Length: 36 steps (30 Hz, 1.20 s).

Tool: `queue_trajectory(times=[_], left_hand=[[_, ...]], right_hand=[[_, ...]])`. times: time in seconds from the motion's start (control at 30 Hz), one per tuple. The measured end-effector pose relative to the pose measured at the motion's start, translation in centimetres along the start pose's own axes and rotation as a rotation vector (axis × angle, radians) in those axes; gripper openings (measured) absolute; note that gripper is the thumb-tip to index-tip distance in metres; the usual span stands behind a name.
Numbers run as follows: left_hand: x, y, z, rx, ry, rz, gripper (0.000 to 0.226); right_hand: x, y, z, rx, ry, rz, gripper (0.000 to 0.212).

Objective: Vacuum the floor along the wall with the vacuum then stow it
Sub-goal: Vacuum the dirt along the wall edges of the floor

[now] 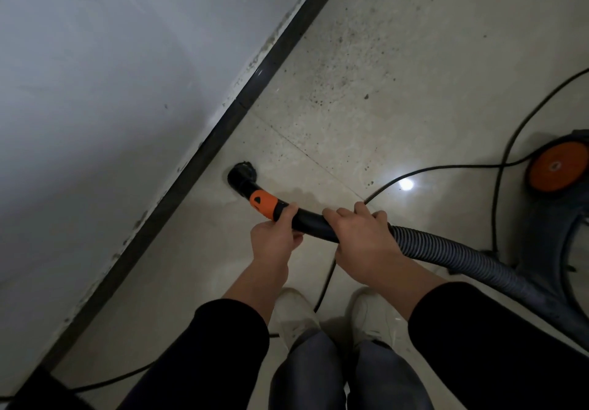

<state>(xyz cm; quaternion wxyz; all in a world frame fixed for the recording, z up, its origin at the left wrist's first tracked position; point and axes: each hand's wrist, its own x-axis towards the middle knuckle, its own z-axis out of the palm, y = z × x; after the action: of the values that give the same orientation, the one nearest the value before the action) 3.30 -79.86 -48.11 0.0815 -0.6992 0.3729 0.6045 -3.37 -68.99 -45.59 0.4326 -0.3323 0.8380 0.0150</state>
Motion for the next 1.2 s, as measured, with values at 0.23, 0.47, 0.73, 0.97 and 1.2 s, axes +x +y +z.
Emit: queue_trajectory(times=[0.23,0.47,0.73,0.97,1.2], left_hand=[[-0.8,-0.4,1.9,0.03,-0.035,0.015,0.021],[-1.2,-0.8,4.0,0.067,-0.085,0.043,0.023],[-2.7,-2.2,4.7,0.099,-0.094,0.043,0.022],[-4.2,-4.0,5.7,0.149,-0.117,0.041,0.023],[-5.9,-6.8,7.0,0.184,-0.157,0.022,0.024]], right_hand=[[-1.0,2.0,0.1,0.021,0.031,0.039,0.05],[-2.0,4.0,0.1,0.041,0.069,0.083,0.049],[-3.8,5.0,1.3,0.078,0.072,0.11,0.052],[-6.0,6.4,2.2,0.114,0.065,0.163,0.051],[-8.9,8.3,3.6,0.124,0.043,0.215,0.045]])
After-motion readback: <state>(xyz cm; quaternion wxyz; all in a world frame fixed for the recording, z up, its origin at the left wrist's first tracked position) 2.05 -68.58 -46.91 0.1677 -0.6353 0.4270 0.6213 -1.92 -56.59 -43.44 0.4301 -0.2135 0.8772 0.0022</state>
